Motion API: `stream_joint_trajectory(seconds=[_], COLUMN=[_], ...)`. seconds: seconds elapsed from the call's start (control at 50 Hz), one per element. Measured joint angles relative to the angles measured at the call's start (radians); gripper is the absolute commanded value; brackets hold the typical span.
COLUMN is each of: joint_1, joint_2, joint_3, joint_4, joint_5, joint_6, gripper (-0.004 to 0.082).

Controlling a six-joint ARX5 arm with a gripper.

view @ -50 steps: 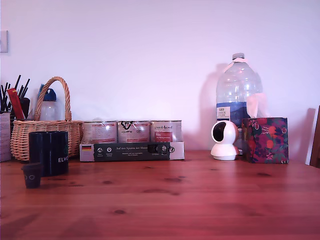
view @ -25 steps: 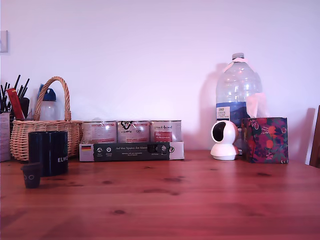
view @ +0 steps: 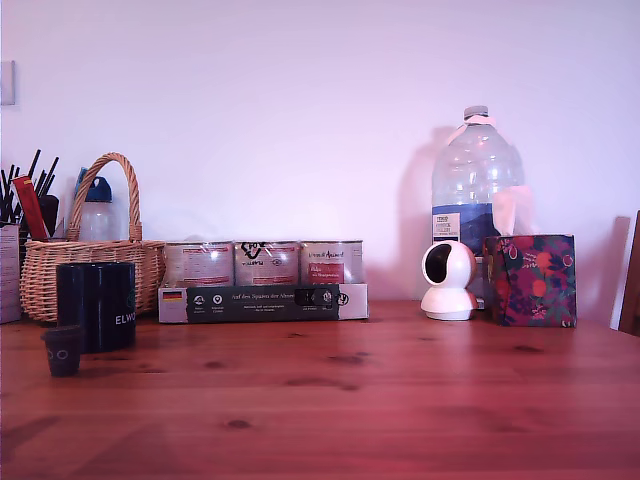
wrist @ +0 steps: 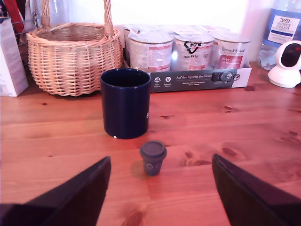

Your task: Pick up the coffee capsules from the table one by one and drop them inside the nearest coffee cup

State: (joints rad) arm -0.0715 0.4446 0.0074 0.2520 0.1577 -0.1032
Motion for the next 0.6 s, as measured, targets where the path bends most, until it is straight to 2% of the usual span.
stream_joint_trajectory(seconds=[0.6], joint_1=[0.000], joint_2=[0.523], joint_3=[0.000], joint_4=[0.454], joint_5=[0.001], joint_6=[0.001], gripper=[0.0624])
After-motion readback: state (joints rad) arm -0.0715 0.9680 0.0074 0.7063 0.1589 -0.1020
